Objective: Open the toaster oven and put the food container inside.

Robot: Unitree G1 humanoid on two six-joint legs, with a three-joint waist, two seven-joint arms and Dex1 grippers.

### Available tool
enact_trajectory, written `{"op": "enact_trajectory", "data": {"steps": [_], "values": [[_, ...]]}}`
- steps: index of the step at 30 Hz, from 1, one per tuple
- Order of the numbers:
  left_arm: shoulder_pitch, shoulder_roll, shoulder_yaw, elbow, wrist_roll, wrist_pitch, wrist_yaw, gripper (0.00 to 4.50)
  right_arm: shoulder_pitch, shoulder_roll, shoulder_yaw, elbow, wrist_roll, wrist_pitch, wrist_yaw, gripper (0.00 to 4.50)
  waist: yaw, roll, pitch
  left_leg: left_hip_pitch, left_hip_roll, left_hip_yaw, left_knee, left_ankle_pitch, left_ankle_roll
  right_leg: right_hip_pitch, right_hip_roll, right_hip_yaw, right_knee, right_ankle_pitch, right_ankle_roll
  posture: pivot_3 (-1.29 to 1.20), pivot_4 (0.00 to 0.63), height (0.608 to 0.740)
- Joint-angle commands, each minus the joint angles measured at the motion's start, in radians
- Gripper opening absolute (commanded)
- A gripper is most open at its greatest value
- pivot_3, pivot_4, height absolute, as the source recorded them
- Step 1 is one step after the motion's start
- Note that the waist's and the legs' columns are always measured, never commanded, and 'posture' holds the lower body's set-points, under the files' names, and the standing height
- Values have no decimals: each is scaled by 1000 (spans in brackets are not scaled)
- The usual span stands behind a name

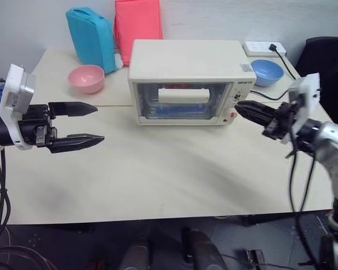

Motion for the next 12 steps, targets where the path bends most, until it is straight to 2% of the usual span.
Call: {"op": "enact_trajectory", "data": {"steps": [1, 2, 8, 9, 12], "values": [[-17, 8, 10, 2, 1, -15, -5, 4500, 20, -92, -72, 2, 48, 16, 94, 2023, -1, 0, 0, 0, 0, 1, 0, 0, 0, 0, 0, 0, 0, 0, 0, 0, 150, 740], [-18, 8, 9, 5, 1, -16, -6, 4500, 22, -115, -86, 16, 55, 18, 110, 2163, -4, 0, 0, 0, 0, 2, 1, 0, 0, 0, 0, 1, 0, 0, 0, 0, 150, 740], [-23, 12, 5, 19, 0, -21, -23, 4500, 27, -197, -119, 50, 84, 33, 180, 4258, -7, 0, 0, 2, 1, 4, 1, 0, 1, 0, 2, 3, 2, 1, 1, 0, 150, 740], [-24, 13, 5, 21, -2, -20, -25, 4500, 29, -199, -114, 49, 73, 23, 181, 4454, -7, 0, 0, 2, 1, 4, 1, 0, 1, 0, 2, 3, 2, 1, 1, 0, 150, 740], [-23, 13, 10, 22, -6, -15, -24, 4500, 39, -191, -97, 42, 54, 4, 185, 4454, -6, 0, 0, 2, 1, 4, 1, 0, 1, 0, 2, 3, 2, 1, 1, 0, 150, 740]]}}
